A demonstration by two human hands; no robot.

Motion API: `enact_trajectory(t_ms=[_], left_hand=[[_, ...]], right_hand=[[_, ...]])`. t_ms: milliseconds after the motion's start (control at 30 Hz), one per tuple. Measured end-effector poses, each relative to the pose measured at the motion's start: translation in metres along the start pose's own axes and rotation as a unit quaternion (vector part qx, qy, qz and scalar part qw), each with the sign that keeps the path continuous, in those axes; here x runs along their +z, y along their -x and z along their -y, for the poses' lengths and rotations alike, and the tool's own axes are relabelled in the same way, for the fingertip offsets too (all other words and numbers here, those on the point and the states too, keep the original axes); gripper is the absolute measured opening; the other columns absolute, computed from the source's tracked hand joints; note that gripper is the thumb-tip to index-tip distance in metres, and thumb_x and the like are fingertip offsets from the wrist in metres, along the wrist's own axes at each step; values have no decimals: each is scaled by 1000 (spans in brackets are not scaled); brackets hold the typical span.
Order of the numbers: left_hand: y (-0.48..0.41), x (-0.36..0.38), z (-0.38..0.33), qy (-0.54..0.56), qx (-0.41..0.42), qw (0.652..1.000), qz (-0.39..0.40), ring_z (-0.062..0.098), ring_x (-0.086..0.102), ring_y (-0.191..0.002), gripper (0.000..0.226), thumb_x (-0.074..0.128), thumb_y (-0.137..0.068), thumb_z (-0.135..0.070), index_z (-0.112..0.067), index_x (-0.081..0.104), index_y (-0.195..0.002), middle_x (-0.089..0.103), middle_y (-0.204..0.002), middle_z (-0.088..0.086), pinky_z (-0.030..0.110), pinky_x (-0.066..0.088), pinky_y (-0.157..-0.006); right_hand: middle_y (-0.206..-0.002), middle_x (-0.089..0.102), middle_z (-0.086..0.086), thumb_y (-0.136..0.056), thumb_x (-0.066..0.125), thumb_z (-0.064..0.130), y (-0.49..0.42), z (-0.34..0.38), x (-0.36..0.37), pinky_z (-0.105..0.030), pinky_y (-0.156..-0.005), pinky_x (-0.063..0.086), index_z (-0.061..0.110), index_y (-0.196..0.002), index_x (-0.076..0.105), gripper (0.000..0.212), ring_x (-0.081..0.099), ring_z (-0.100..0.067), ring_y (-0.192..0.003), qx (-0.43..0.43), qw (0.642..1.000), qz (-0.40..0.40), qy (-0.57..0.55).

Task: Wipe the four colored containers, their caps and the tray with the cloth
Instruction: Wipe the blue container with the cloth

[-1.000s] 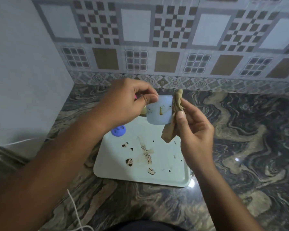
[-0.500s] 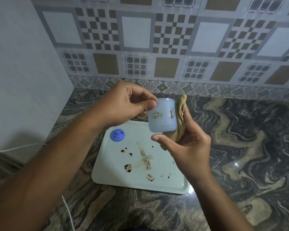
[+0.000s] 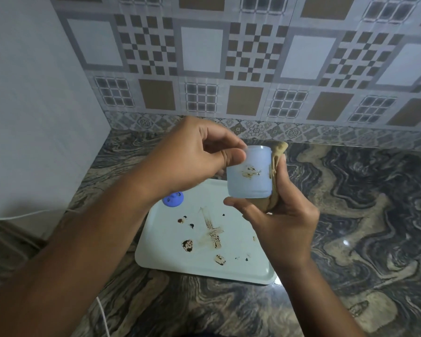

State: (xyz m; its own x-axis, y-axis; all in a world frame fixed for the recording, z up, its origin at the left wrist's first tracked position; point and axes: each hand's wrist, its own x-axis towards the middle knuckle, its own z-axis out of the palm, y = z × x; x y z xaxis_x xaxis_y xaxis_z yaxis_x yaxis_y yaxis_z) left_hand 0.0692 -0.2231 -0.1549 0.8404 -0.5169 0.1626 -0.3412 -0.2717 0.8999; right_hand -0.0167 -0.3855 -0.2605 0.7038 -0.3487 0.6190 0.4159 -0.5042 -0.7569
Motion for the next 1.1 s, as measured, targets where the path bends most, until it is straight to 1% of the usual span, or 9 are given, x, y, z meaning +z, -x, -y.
enact_trajectory(t_ms=[67,200,433,500,633,767,867,1033,1100], left_hand=[[3,2,-2,-39,16,999,-2,2,72,-81,10,78,-83,-23,-28,77,-91,76,-84,-12,30,62,-74],[5,2,-4,-60,20,998,-20,0,70,-78,9,78,-83,-26,-32,77,-89,76,-82,-14,28,61,-73],[2,-1,7,51,4,999,-10,8,74,-87,20,70,-87,-19,-22,76,-106,77,-99,-11,25,60,-74],[-1,-3,11,63,-8,998,-4,8,73,-91,17,70,-82,-23,-27,76,-98,77,-93,-12,29,61,-76],[-5,-3,8,-31,9,999,0,8,73,-92,16,75,-85,-23,-30,78,-99,78,-94,-11,39,62,-81],[-4,-6,6,48,-10,999,3,10,72,-100,31,76,-79,-32,-20,76,-108,77,-106,-5,41,62,-80],[-2,-10,14,99,-38,994,12,15,73,-102,27,72,-76,-32,-20,77,-100,77,-105,-2,43,61,-84],[-3,-5,7,-43,-11,999,-21,10,74,-82,8,77,-82,-34,-29,79,-88,78,-85,-10,44,62,-78],[-3,-2,1,-64,5,998,-23,4,73,-82,10,78,-84,-30,-25,79,-92,78,-86,-11,37,62,-77]], right_hand=[[-105,76,-23,-70,91,40,3,1,-2,-26,-75,61,-6,-144,49,96,75,-28,-81,-39,997,-30,53],[-130,64,-22,-70,94,28,8,3,0,-32,-95,59,-6,-135,51,85,72,-32,-113,-105,986,-79,101],[-98,77,-14,-64,95,30,1,7,7,-52,-62,60,14,-146,53,93,64,-30,-64,51,992,-81,-83],[-89,74,-19,-64,95,30,0,7,10,-50,-58,57,16,-146,54,93,57,-33,-59,76,990,-59,-105],[-98,76,-21,-69,94,40,2,-2,10,-49,-64,62,4,-144,54,93,71,-35,-69,23,999,-24,-39],[-68,63,-27,-62,97,32,1,8,11,-37,-53,58,17,-144,55,93,50,-33,-48,97,983,-61,-142],[-73,62,-32,-60,98,19,-1,16,14,-31,-53,57,20,-144,54,95,48,-25,-49,132,971,-47,-191],[-106,75,-26,-69,92,43,1,2,11,-47,-67,62,3,-142,53,92,72,-27,-75,-5,999,-21,-24],[-105,76,-25,-70,91,47,4,0,10,-47,-66,62,5,-142,53,91,70,-28,-72,-5,999,-33,-24]])
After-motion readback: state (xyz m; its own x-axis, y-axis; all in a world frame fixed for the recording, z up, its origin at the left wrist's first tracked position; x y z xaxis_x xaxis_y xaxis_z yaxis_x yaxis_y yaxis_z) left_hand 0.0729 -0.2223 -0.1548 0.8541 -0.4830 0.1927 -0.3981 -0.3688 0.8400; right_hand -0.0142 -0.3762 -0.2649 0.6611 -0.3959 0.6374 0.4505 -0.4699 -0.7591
